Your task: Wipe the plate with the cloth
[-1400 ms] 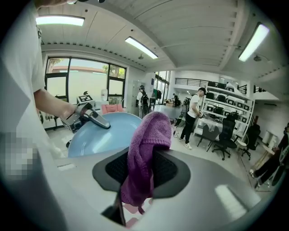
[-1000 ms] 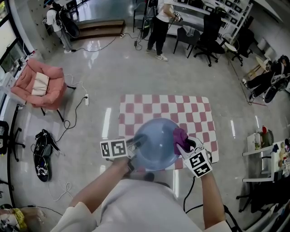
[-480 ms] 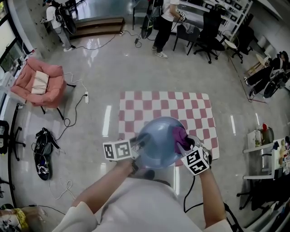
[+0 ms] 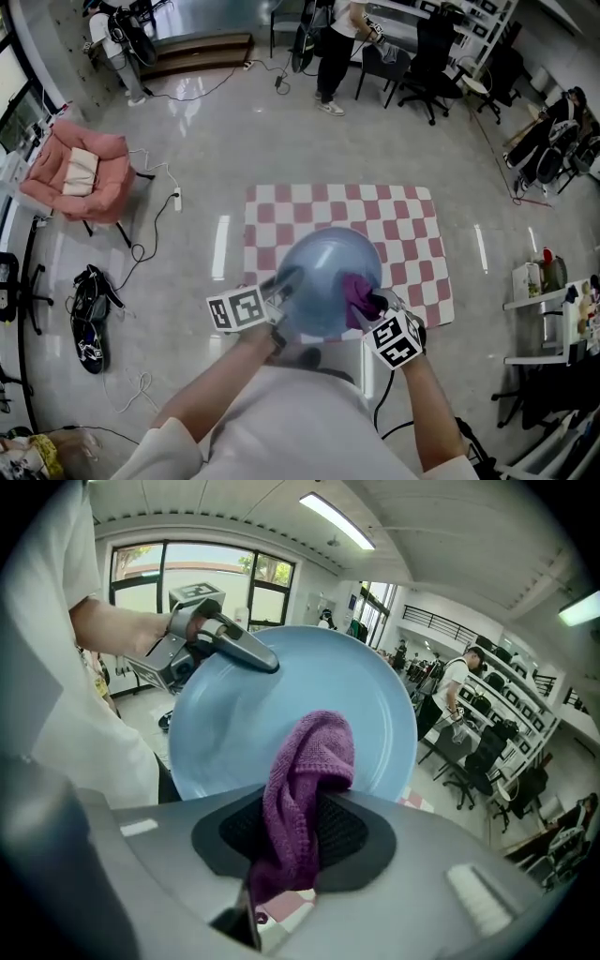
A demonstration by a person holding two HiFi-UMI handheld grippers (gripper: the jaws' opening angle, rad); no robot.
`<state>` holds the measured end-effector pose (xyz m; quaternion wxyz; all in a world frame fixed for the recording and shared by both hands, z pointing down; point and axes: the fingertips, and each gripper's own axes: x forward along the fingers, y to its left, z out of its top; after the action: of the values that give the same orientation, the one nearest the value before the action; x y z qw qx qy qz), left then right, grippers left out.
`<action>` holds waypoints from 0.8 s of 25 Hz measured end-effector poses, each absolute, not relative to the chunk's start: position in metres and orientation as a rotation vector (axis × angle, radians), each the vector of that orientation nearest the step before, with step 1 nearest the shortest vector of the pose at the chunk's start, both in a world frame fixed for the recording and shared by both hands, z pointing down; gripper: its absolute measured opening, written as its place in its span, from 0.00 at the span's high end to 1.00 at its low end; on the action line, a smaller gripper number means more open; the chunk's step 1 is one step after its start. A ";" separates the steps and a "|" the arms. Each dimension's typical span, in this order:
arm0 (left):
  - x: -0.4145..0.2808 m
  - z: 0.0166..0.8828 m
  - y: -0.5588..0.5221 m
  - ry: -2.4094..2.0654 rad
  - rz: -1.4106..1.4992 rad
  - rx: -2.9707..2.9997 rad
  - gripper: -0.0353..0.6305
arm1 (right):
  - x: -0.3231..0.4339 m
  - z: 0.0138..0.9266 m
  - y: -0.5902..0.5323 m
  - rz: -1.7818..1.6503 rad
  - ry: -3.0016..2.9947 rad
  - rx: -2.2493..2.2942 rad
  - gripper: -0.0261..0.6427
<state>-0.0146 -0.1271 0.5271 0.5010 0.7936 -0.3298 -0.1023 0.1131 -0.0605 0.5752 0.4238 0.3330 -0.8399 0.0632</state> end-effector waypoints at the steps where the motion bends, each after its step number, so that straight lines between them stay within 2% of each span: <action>1: -0.015 0.526 -0.128 -0.800 -0.253 1.917 0.87 | 0.110 0.575 -0.059 0.168 -2.111 0.829 0.78; 9: -0.014 0.522 -0.136 -0.813 -0.283 1.899 0.87 | 0.071 0.570 -0.041 0.207 -2.201 0.735 0.79; 20: -0.011 0.525 -0.134 -0.813 -0.276 1.893 0.87 | 0.016 0.562 -0.022 0.085 -2.252 0.531 0.79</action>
<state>-0.0112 -0.1341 0.5251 0.5069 0.7850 -0.3373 -0.1145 0.0162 -0.0220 0.5618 0.4017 0.2100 -0.8907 0.0337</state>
